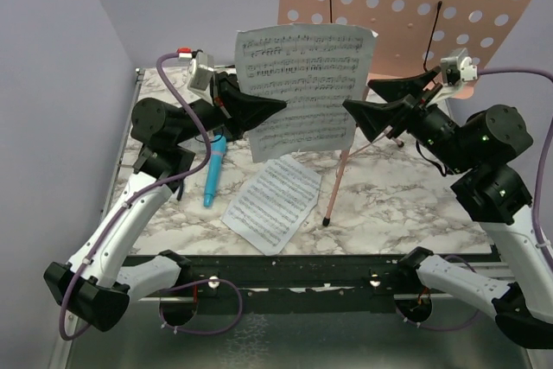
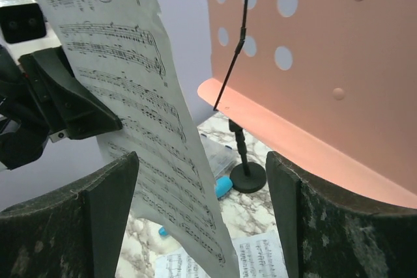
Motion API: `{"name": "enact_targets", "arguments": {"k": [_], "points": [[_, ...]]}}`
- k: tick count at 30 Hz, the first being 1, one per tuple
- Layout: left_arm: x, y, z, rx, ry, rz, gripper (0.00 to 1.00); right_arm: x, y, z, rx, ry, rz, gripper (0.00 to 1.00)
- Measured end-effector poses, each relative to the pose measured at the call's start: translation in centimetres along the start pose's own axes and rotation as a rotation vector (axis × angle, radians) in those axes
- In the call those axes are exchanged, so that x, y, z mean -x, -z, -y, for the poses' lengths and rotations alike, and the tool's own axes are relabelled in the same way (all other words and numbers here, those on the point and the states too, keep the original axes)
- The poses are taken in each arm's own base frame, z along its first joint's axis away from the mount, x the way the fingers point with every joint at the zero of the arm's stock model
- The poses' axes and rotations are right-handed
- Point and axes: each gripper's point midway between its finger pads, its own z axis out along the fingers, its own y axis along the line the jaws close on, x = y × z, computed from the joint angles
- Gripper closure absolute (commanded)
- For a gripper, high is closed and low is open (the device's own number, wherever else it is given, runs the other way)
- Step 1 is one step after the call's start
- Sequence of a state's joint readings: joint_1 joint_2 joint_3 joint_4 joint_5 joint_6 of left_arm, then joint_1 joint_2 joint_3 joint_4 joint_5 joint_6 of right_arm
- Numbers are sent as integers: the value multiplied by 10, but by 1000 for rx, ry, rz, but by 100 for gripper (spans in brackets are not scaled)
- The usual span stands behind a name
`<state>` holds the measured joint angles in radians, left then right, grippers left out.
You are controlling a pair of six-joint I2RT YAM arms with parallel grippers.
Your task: Set up the instrument practice props
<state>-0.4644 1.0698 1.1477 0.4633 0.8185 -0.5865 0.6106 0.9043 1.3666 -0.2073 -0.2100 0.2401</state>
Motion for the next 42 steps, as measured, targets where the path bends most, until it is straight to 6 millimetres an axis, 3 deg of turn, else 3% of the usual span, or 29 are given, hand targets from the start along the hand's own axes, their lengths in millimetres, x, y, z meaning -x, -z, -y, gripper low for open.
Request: {"name": "enact_targets", "arguments": {"k": [12,25,32,37,39,42], "points": [[52,-38,0,-26,-52,85,100,46,11,35,-243,100,38,17],[83,-73,-12,-50,-26,130,100,86,46,71,-500,218,92,18],[87,-90,-23,-51,13,147,100,87,58,94,-647,260,76,23],[93,-101,-33,-26,21,174,100,84,60,107,-722,283,55,29],[97,-105,-36,-14,19,184,100,84,60,110,-737,288,50,37],[104,-111,-36,-3,4,200,100,81,58,113,-752,299,38,38]]}}
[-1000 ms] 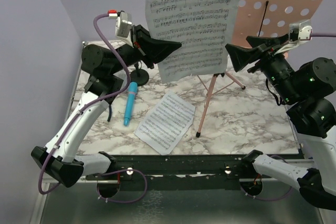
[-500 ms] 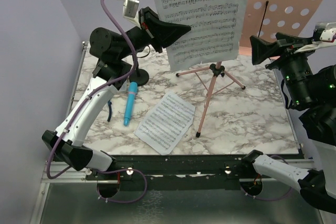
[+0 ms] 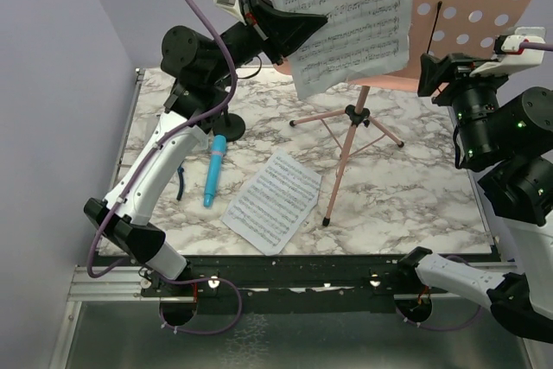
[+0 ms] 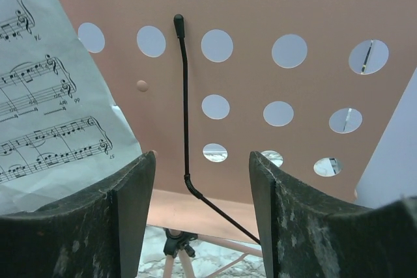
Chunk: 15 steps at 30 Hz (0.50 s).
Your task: Set up the instrument practice props
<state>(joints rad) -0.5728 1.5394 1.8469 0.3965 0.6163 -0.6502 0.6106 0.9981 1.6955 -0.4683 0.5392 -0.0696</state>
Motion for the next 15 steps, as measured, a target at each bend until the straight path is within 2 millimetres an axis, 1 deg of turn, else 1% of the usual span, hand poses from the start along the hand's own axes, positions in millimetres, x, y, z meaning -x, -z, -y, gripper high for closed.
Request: {"name": "enact_targets", "arguments": {"k": [4,5,8,9,11,15], "points": [[10,-10,3,8,-38,8,100,-4,-4,0,-12,16,-11,42],[11,-12,3,8,-51,7,100,-5,-6,0,-16,20,-15,46],[15,-18,3,12,-85,2,100,-9,-9,-1,-24,32,-23,47],[14,-20,3,12,-94,-5,100,-10,-10,-1,-25,35,-26,51],[11,-22,1,13,-109,-13,100,-16,-14,-3,-27,46,-38,53],[0,-25,-6,29,-124,-40,100,-25,-17,-5,-29,64,-54,63]]}}
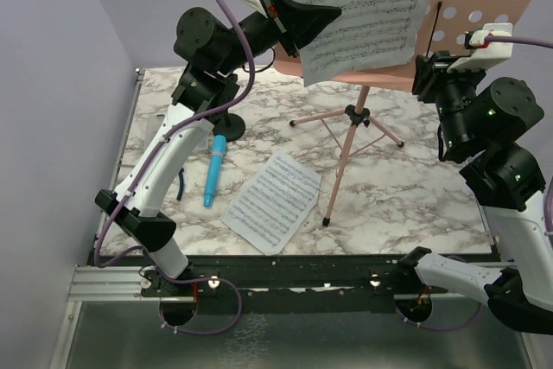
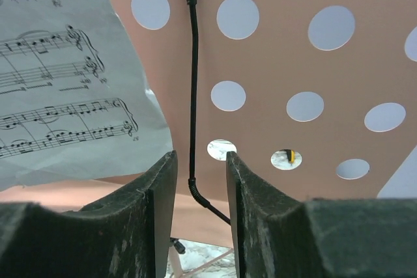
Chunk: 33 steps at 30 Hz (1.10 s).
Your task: Set up the instrument practice props
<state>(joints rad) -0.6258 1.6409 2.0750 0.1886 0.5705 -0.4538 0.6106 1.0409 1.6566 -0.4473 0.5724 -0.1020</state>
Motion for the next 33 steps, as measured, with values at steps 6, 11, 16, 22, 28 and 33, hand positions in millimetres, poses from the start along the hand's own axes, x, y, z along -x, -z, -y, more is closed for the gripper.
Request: {"name": "enact_targets", "arguments": {"k": [6,11,16,22,28,33], "points": [[-17,-4,-8,29,-18,-34,100,-8,-3,-2,-6,10,-10,65],[-15,-6,-7,31,-37,-31,100,-12,-7,-4,-10,12,-12,79],[-12,-6,-8,39,-59,-23,100,-14,-10,-4,-17,18,-17,90],[-12,-8,-7,38,-82,-23,100,-12,-10,-4,-18,16,-10,99],[-13,-10,-6,45,-106,-19,100,-13,-8,-3,-16,13,-2,99],[-14,-12,-8,63,-118,-14,100,-14,-7,-6,7,26,19,99]]}}
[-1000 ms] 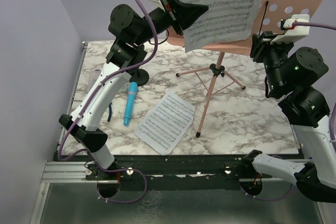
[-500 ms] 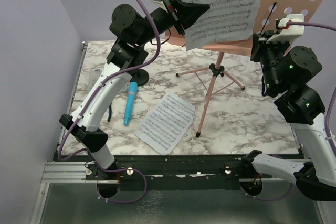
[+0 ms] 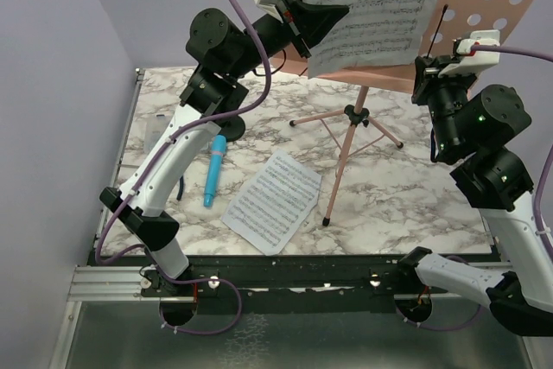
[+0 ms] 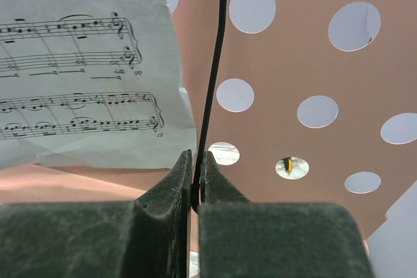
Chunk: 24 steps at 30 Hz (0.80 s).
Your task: Set up the instrument practice props
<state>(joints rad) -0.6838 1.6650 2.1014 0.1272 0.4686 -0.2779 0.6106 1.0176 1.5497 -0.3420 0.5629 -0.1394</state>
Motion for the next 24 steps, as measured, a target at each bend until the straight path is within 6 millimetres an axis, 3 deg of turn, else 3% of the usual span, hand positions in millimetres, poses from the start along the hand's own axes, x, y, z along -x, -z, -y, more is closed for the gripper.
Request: {"name": "enact_targets", "arguments": {"k": [14,24], "points": [[-4,-13,-4,80,-29,18,100,2,6,-3,41,19,57,99],[-6,-22,11,74,-59,17,100,2,10,-9,90,31,77,99]]}}
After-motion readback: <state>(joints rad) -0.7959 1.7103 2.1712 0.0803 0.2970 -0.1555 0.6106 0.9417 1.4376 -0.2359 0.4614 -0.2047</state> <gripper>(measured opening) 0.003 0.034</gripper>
